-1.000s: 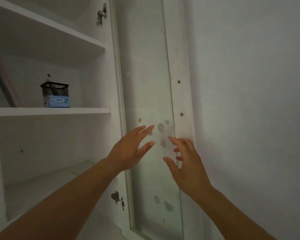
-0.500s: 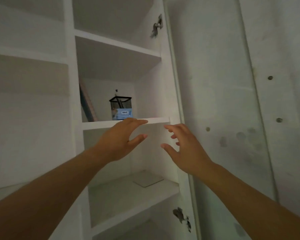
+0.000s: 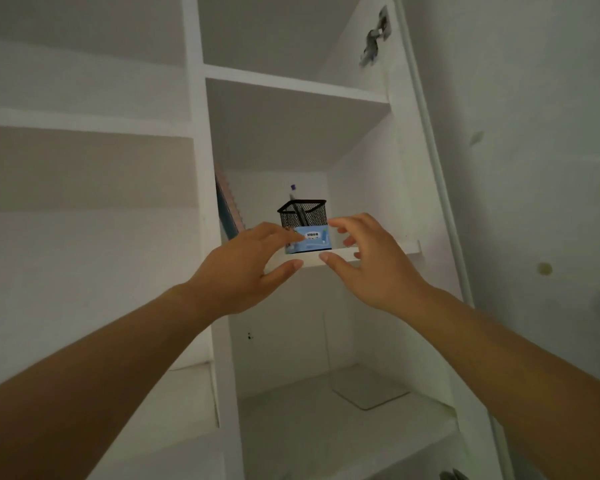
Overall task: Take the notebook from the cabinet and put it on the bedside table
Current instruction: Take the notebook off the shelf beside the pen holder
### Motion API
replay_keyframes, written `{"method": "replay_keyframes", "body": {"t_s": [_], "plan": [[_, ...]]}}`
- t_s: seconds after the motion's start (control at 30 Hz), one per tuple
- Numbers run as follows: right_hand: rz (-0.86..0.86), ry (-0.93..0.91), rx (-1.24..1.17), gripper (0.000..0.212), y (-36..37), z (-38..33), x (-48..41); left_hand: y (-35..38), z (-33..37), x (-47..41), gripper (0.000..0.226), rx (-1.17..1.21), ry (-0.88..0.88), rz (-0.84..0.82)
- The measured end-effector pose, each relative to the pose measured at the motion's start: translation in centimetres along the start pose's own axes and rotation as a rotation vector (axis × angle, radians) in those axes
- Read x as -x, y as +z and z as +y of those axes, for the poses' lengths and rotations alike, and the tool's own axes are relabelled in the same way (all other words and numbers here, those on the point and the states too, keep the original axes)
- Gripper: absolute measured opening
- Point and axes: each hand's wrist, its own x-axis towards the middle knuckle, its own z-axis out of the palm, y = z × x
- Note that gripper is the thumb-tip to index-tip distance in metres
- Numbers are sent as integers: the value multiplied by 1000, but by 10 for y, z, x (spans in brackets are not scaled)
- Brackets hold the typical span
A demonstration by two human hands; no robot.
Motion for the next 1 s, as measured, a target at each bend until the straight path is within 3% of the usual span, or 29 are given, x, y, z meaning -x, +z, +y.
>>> {"method": "replay_keyframes", "body": {"t_s": [0.37,0.77,1.0], "plan": [[-16,-63,-92,44,18,41,-50,2,-19,-33,47,-127,-70,84],[-84,-202,-338,47,70,24,-85,-37,-26,-22,58,-460,-252,241],[-43,-184,-375,49,97,15,-99,-42,-48,-26,60,-459,-337,288]]}}
